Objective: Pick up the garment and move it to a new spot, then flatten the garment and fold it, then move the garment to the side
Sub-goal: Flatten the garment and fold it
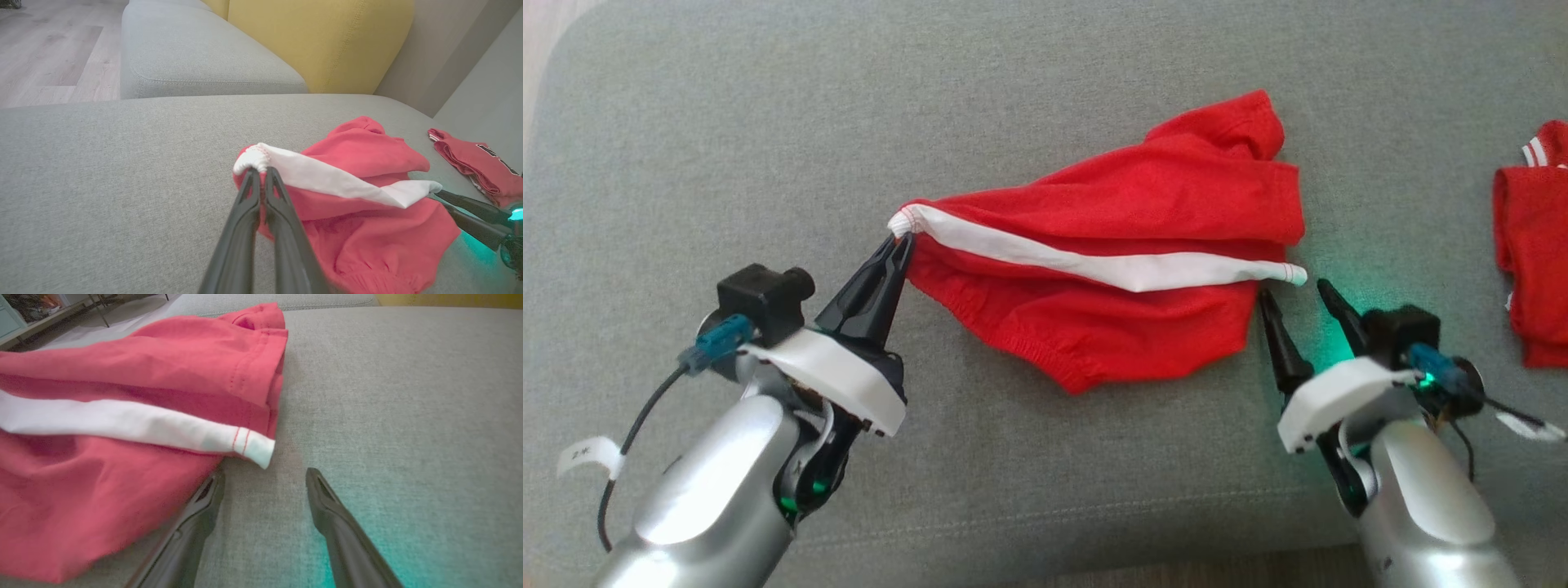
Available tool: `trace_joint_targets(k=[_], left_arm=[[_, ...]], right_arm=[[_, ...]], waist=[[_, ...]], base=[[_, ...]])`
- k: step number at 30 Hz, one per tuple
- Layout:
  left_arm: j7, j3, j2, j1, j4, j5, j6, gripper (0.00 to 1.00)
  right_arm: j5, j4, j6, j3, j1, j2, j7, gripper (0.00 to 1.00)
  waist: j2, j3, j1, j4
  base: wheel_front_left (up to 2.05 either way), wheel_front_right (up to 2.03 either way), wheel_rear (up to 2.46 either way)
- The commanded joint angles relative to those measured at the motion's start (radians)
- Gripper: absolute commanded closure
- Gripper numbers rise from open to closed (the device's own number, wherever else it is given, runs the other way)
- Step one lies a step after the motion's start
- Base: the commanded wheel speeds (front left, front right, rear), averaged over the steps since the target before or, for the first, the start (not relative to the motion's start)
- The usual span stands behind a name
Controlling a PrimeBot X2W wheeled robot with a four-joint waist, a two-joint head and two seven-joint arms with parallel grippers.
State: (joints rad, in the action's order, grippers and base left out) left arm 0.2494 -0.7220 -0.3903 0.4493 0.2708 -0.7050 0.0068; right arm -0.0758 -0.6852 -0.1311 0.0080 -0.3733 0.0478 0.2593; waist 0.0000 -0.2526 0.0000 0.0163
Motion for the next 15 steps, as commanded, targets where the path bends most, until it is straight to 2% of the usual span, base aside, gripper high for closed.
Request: trace_joint_targets(k=[1,2,4,5,6,7,10,15], left_arm=[[0.012,0.056,-0.015,0.023,-0.018,0.013,-0.009,1.00],[0.012,0.060,-0.010,0.022,-0.017,0.018,-0.014,1.00],[0.012,0.067,0.000,0.021,-0.017,0.027,-0.023,1.00],[0.012,0.069,0.003,0.020,-0.015,0.032,-0.027,1.00],[0.012,0.071,0.006,0.019,-0.013,0.037,-0.031,1.00],[0.012,0.074,0.007,0.018,-0.011,0.041,-0.035,1.00],[0.012,0.081,0.009,0.019,-0.006,0.052,-0.038,1.00],[0.012,0.108,0.012,0.018,-0.019,0.076,-0.046,1.00]], right_arm=[[-0.002,0.010,0.000,0.040,-0.050,0.002,0.002,0.00],[0.000,0.001,0.000,0.044,-0.062,0.002,0.002,0.02],[0.014,-0.006,0.000,0.042,-0.080,0.002,0.002,0.20],[0.019,-0.005,0.000,0.039,-0.084,0.002,0.002,0.47],[0.027,-0.003,0.000,0.038,-0.086,0.002,0.002,0.65],[0.031,-0.002,0.000,0.037,-0.085,0.002,0.002,1.00],[0.041,0.004,0.000,0.029,-0.076,0.002,0.002,1.00],[0.093,0.063,0.000,-0.041,-0.039,0.002,0.002,1.00]], waist=[[0.0000,0.001,0.0000,0.001],[0.0000,0.001,0.0000,0.003],[0.0000,0.001,0.0000,0.009],[0.0000,0.001,0.0000,0.012],[0.0000,0.002,0.0000,0.014],[0.0000,0.004,0.0000,0.017],[0.0000,0.010,0.0000,0.021],[0.0000,0.038,0.0000,0.020]], base=[[0.00,0.00,0.00],[0.00,0.00,0.00],[0.00,0.00,0.00],[0.00,0.00,0.00],[0.00,0.00,0.00],[0.00,0.00,0.00],[0.00,0.00,0.00],[0.00,0.00,0.00]])
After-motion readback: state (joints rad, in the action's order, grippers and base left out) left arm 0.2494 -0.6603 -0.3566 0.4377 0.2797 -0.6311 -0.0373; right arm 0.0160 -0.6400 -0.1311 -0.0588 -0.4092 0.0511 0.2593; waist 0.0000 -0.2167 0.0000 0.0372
